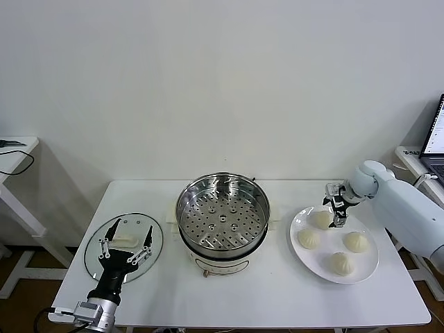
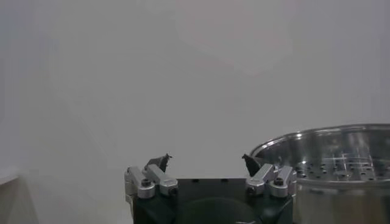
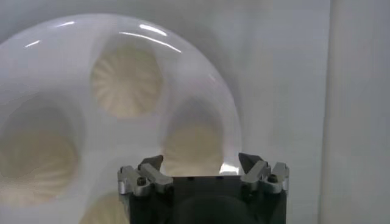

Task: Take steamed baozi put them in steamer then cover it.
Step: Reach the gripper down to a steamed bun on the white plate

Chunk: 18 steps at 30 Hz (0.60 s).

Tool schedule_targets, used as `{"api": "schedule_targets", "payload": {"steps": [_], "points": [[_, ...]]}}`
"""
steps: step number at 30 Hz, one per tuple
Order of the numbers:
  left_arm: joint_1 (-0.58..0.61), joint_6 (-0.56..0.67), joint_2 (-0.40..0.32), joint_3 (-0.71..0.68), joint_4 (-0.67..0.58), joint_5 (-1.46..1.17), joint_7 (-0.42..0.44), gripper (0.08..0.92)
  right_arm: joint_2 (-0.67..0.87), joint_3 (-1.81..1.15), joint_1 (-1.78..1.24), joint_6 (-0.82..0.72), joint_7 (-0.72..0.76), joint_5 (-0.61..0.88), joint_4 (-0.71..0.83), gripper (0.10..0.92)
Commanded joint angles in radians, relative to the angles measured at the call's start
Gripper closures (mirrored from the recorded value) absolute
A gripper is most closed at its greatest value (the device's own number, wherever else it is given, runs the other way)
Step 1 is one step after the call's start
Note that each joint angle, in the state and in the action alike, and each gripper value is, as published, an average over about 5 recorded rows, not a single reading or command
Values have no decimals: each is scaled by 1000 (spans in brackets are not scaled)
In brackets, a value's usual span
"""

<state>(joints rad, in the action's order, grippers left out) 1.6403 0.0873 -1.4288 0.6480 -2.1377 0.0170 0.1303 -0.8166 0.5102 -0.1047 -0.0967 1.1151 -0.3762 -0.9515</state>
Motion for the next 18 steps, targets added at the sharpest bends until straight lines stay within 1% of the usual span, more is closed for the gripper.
{"api": "schedule_targets", "payload": {"steps": [1,15,18], "points": [[0,1,-1,-1,1,1,-1,177,-25,-10,-8,2,2,-36,34,203],[0,6,-1,-2,8,8,-1,177,-38,-32,-23,15,-11,-68,50,203],[-1,6,-1,-3,9,9,-1,177,-40,-33,-25,17,-11,-69,50,229]]}}
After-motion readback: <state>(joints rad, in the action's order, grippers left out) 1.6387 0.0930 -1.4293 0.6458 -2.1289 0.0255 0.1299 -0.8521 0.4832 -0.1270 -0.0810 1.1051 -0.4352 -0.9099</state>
